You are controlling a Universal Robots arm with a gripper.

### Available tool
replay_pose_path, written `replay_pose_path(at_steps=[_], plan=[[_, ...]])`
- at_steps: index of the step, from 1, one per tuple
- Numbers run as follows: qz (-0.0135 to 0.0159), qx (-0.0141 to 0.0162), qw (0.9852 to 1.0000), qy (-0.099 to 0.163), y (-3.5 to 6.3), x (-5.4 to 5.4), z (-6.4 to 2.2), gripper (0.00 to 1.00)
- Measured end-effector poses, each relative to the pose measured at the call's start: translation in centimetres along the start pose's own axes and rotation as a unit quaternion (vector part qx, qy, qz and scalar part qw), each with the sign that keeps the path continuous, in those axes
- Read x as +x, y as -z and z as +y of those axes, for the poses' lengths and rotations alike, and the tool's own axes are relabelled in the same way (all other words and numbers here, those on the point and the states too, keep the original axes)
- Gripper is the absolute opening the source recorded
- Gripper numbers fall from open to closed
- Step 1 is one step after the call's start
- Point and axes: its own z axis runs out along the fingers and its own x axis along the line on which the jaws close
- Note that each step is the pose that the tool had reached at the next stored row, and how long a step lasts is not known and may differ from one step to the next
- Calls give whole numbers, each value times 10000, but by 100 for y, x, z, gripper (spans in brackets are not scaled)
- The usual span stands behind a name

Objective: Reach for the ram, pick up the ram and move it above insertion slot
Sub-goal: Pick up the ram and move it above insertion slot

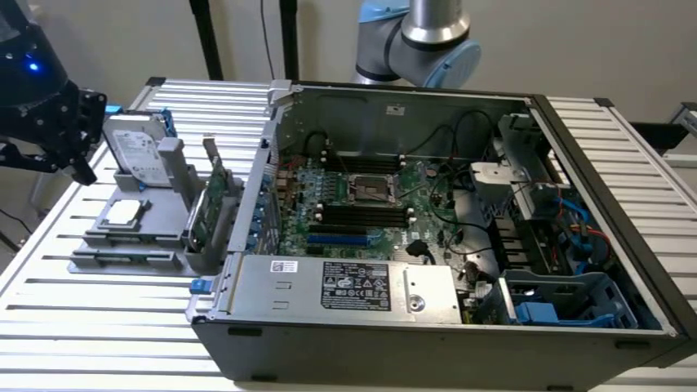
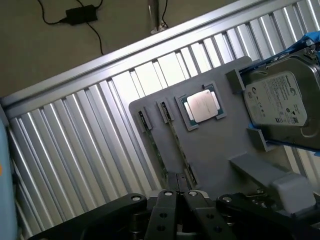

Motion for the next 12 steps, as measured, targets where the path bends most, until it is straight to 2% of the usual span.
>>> replay_pose_path(at_steps=[3, 6, 9, 12], plan=[[1, 13, 9996, 270, -5, 0, 0, 11], [2, 28, 9985, 540, -9, 0, 0, 11], [1, 48, 9966, 817, -14, 0, 0, 11], [-1, 72, 9941, 1086, -18, 0, 0, 11]])
